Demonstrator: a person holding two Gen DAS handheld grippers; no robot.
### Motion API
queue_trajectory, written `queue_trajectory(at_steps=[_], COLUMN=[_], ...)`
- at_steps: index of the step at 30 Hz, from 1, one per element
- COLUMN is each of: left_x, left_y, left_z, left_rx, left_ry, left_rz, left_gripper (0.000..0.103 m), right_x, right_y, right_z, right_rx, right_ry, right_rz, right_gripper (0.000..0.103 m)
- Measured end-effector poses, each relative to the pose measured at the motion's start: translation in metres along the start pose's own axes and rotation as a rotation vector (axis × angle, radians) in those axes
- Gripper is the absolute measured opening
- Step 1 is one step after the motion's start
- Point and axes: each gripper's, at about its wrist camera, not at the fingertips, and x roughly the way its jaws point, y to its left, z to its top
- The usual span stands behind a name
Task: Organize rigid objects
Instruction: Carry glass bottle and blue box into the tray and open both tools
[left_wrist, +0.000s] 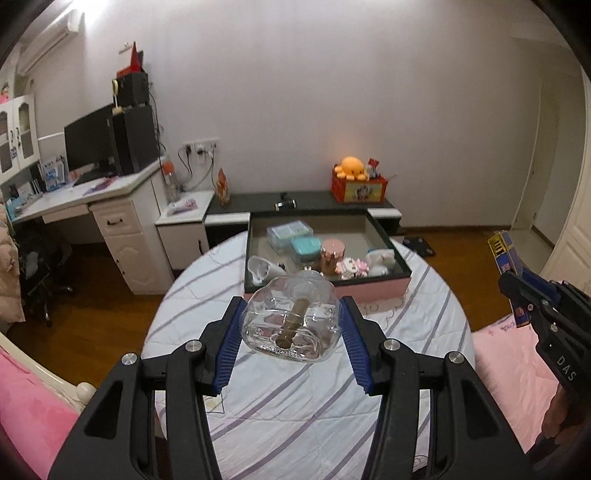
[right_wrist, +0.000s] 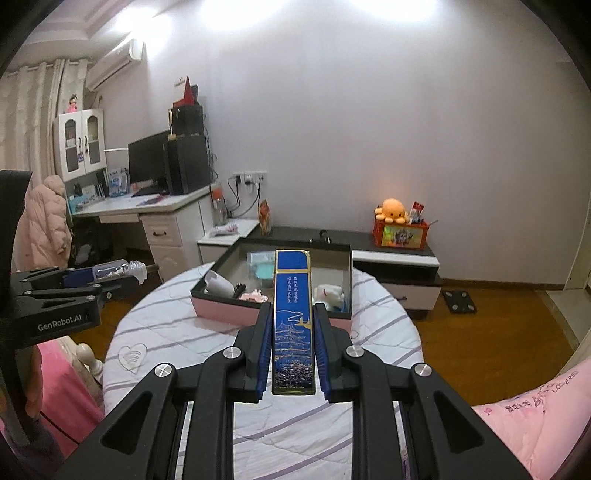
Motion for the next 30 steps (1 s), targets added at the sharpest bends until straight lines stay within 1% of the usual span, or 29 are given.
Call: queue_trajectory(at_steps=[4,9,11,13,18,30], left_x=[-0.015,-0.03,-0.033,-0.036,-0.039,-0.032], left_y=[-0.003,-0.004,-0.006,-0.008,-0.011,-0.012], left_z=[0.0,-0.001,-0.002,-0.002,-0.002,0.002], left_rx=[-0.003,-0.012,-0.011,-0.007,-0.002,0.002], left_ry=[-0.043,-0.085,-0.103,-0.109,-0.111,-0.102], left_rz=[0.015,0.012,0.029,0.039,0.041,0.043], left_gripper=[0.052,0.052,0.052,0.052,0.052,0.052], right_x=[-0.011,-0.022,-0.024,-0.025,-0.024,-0.021], right_y=[-0.001,-0.004,-0.005,-0.006,-0.008,-0.008], right_z=[0.0,-0.003,-0.003,-0.003,-0.003,-0.003], right_rx=[0.012,0.033,0.038,0.046,0.052,0.034], right_ry=[-0.029,-0.046,-0.052,-0.053,-0.054,-0.051], right_rz=[-0.012,-0.022,-0.029,-0.039,-0.028,-0.008], right_gripper=[0.021,0.021,0.021,0.021,0.021,0.021])
